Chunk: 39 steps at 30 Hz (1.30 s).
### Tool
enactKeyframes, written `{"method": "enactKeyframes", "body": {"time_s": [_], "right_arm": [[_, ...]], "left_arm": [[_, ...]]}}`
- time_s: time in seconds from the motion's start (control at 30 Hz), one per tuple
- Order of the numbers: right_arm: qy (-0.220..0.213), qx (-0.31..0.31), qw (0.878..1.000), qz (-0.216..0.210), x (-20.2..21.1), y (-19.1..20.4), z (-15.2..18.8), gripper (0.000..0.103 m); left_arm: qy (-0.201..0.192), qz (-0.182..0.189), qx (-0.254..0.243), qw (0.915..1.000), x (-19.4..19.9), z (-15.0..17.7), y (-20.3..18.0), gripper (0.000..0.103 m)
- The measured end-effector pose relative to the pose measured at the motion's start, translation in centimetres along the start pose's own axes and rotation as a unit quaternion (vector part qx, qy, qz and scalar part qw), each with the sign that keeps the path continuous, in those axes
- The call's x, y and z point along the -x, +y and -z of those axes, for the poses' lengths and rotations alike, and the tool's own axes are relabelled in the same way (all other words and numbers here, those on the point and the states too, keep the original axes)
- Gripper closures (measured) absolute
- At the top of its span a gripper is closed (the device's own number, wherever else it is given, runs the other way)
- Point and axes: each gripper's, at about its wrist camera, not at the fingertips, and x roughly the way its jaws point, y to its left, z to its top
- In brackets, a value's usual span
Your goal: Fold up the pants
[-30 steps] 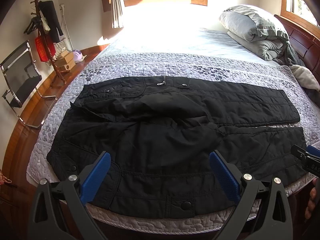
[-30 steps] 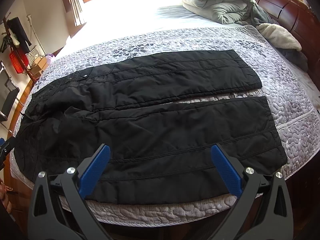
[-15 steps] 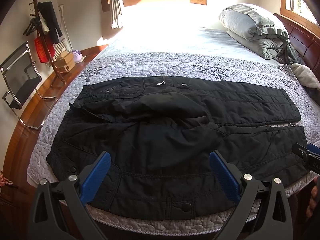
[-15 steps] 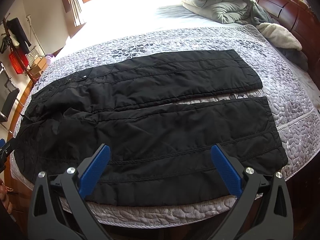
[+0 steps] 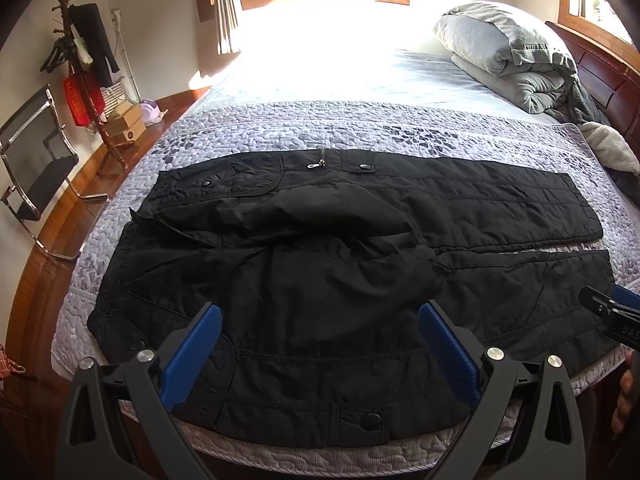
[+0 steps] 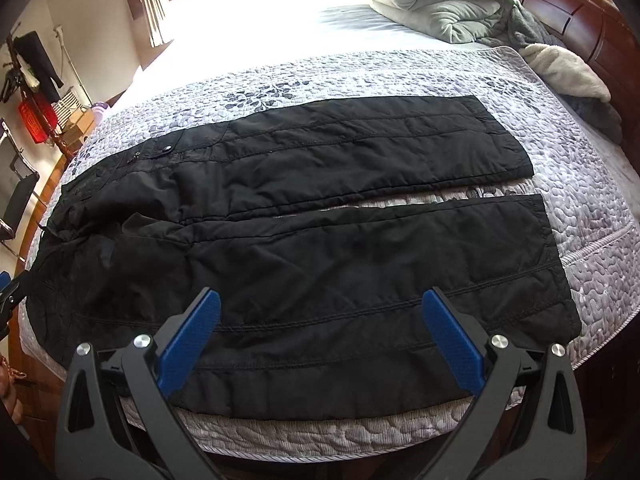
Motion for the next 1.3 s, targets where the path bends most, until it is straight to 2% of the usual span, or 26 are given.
{"method": "enactKeyframes", "body": {"time_s": [0.3,0.47,0.57,0.63,0.73,0.93,1.0,1.13,1.3], "right_arm": [[0.012,0.002,1.000,-0.022,-1.8,-0.2,-0.8,0.002],[0.010,0.035,0.996,-0.079,-2.9,-0.4,-4.0,0.002],[0.017,0.087,0.988,-0.123,-4.5,-0.3,-7.8,0.002],[0.025,0.125,0.981,-0.147,-6.2,-0.2,-10.6,0.002],[0.057,0.166,0.965,-0.197,-9.9,0.0,-14.8,0.002],[0.097,0.210,0.945,-0.230,-17.3,0.2,-21.5,0.003],[0.119,0.217,0.934,-0.257,-19.5,0.3,-23.4,0.003],[0.155,0.265,0.908,-0.285,-22.4,1.8,-25.6,0.003],[0.180,0.333,0.877,-0.297,-25.0,3.8,-26.8,0.003]], "left_arm": [[0.015,0.007,0.003,0.9998,-1.8,-0.7,-0.1,0.003],[0.040,0.068,0.002,0.9969,-3.9,-2.5,0.3,0.003],[0.065,0.117,-0.019,0.9908,-6.3,-5.6,0.6,0.003],[0.089,0.142,-0.044,0.9849,-8.5,-8.2,0.1,0.003],[0.112,0.161,-0.073,0.9779,-12.3,-12.3,-0.5,0.003],[0.149,0.191,-0.059,0.9684,-21.1,-19.4,-1.0,0.003],[0.152,0.202,-0.070,0.9649,-23.3,-21.1,-1.7,0.004],[0.154,0.224,-0.124,0.9543,-26.7,-23.3,-3.9,0.004],[0.172,0.287,-0.197,0.9218,-29.8,-24.3,-6.3,0.004]]}}
